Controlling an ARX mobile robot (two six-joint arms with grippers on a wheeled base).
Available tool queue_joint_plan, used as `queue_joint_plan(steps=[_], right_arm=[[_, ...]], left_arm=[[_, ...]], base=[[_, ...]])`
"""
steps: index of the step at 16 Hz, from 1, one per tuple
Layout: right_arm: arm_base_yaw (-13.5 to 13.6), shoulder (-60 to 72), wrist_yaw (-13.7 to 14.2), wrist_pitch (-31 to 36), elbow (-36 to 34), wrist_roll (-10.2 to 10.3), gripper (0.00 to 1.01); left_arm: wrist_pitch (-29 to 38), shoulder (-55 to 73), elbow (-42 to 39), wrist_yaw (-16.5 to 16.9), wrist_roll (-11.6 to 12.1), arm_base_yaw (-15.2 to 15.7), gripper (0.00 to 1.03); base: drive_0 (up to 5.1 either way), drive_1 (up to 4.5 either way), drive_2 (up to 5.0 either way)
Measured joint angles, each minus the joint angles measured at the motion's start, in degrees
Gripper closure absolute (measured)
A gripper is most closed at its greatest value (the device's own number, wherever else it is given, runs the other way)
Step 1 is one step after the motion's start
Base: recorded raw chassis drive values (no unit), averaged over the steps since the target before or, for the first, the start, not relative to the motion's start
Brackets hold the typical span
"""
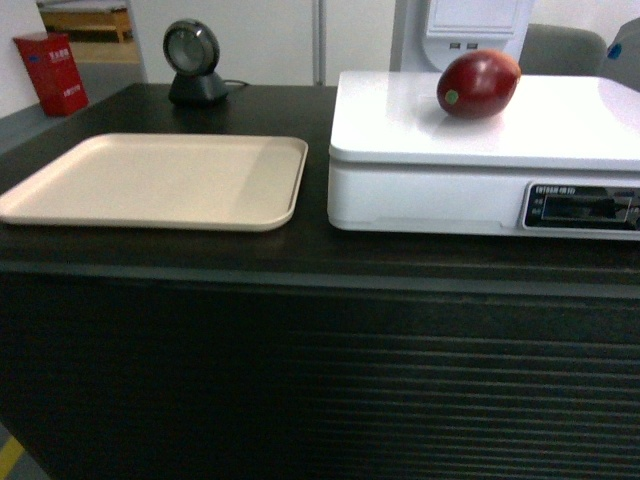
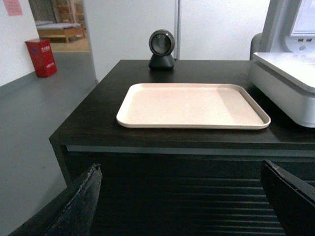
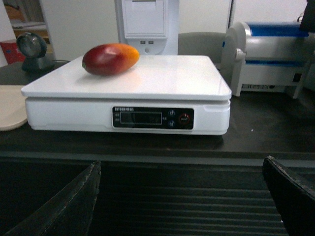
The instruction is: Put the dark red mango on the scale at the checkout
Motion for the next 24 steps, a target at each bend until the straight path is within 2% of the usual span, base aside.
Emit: queue_joint_plan(steps=[24], right_arm=[[0.0, 0.0, 0.0, -0.1, 0.0, 0.0, 0.03]], left_arm=[[-0.2, 0.0, 0.0, 0.0, 0.1, 0.0, 0.05]], base=[[0.0, 0.0, 0.0]])
